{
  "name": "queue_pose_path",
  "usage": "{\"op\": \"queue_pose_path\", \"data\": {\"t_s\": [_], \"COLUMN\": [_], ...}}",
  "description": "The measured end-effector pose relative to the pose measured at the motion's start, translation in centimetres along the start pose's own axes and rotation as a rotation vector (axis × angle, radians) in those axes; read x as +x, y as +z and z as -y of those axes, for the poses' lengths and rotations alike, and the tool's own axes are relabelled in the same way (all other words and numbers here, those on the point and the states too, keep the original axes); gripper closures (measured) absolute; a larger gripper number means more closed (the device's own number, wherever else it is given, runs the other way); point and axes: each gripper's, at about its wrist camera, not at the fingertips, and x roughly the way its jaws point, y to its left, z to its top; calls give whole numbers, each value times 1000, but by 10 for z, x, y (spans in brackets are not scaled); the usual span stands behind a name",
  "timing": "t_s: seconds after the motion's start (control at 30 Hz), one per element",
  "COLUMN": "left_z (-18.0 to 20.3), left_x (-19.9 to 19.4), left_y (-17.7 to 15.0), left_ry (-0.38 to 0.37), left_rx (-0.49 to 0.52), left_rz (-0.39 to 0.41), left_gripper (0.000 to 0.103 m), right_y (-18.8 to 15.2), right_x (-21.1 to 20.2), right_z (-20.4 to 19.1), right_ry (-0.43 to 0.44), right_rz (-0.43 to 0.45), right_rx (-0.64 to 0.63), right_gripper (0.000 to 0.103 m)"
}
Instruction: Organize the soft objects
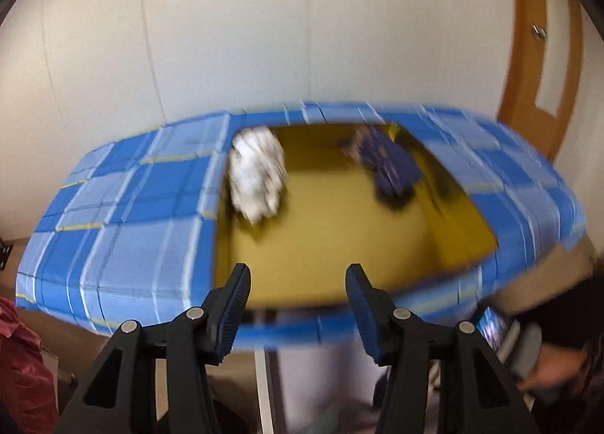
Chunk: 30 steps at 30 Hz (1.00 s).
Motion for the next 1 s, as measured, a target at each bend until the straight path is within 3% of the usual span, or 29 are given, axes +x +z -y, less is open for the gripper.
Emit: {"op": "queue_pose_path", "data": {"t_s": [0.2,0.4,0.5,0.73,0.9,1.0], "left_z": [40,63,75,102,114,115], "left_x": [39,85,106,136,156,170], "left_y": [-61,-108,-126,-160,-184,-193], "left_ry": [-82,-103,-120,-224,-287,-283], "left_rx": [71,99,146,278,349,370], "left_rz": [-191,-350,-430,-613,-735,-793], "left_gripper": [50,50,50,50,50,50], "right_y": [-1,-2,-3,-6,-13,-15], "right_x": [39,65,67,46,19,11], "right_z": [-16,-31,-31,-18,0,6], "right_ry": [-71,-214,-248,-171,-65,-29], "right_rz": [-108,-112,-104,-79,-36,-18], "right_rx": [-106,-222,-230,-137,-22,9], "right_gripper": [36,47,59,73,76,76]}}
